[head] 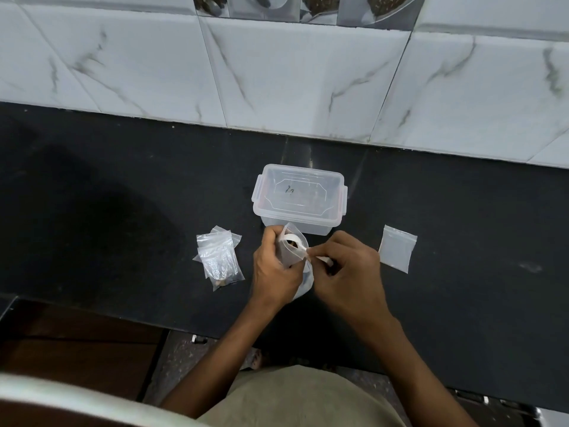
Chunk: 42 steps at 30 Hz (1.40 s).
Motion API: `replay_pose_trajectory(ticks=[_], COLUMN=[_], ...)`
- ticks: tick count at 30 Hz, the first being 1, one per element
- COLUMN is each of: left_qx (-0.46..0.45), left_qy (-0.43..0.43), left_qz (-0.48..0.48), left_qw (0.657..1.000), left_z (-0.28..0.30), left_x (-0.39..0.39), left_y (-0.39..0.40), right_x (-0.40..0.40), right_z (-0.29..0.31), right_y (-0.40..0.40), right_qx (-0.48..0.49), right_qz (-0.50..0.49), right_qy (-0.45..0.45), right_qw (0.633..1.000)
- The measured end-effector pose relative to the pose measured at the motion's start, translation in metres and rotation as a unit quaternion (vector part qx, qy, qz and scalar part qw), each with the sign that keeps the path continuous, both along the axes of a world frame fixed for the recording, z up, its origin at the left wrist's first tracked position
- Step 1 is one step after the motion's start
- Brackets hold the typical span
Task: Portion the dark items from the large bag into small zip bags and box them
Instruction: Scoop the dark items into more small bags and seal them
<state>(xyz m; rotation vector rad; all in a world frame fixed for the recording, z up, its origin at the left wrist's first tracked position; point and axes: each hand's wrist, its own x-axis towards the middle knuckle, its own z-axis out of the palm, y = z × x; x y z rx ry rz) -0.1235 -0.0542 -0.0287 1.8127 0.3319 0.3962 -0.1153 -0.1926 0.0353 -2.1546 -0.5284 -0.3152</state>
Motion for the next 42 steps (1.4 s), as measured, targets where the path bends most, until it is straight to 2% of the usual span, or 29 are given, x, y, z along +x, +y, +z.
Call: replay_pose_trajectory(ticks=[5, 10, 17, 26, 29, 31, 34, 36, 40, 42], left_qx=[-0.034, -0.040, -0.031, -0.051, -0.042, -0.035, -0.030, -0.023, -0.004, 0.000], left_qy=[-0.013, -0.019, -0.025, -0.003, -0.006, -0.016, -0.013, -0.005, 0.016, 0.036], left_qz=[0.001, -0.004, -0.008, -0.006, -0.009, -0.014, -0.019, -0.016, 0.008, 0.036], left_qw=[0.999, 0.999, 0.999, 0.999, 0.999, 0.999, 0.999, 1.000, 1.000, 0.999], left_z=[0.003, 0.002, 0.002, -0.003, 0.000, 0.005, 0.010, 0.009, 0.002, 0.002], left_x=[0.004, 0.008, 0.005, 0.005, 0.004, 0.002, 0.000, 0.000, -0.002, -0.007], left_y=[0.000, 0.002, 0.001, 0.004, 0.006, 0.005, 0.004, 0.005, 0.010, 0.015], right_x=[-0.007, -0.010, -0.010, -0.011, -0.010, -0.008, -0.005, -0.003, 0.001, 0.004], right_z=[-0.008, -0.015, -0.024, -0.030, -0.026, -0.022, -0.015, -0.012, -0.012, -0.019], right_y=[-0.001, -0.003, -0.003, -0.001, 0.003, 0.005, 0.006, 0.006, 0.001, -0.006], right_qx=[-0.020, -0.010, -0.012, -0.003, 0.037, 0.109, 0.230, 0.290, 0.373, 0.359], right_qz=[-0.002, -0.007, 0.007, 0.010, 0.000, -0.019, -0.066, -0.076, -0.094, -0.101], right_qy=[-0.120, -0.193, -0.232, -0.238, -0.183, -0.065, 0.135, 0.208, 0.270, 0.264], right_qw=[0.993, 0.981, 0.973, 0.971, 0.982, 0.992, 0.962, 0.931, 0.883, 0.890])
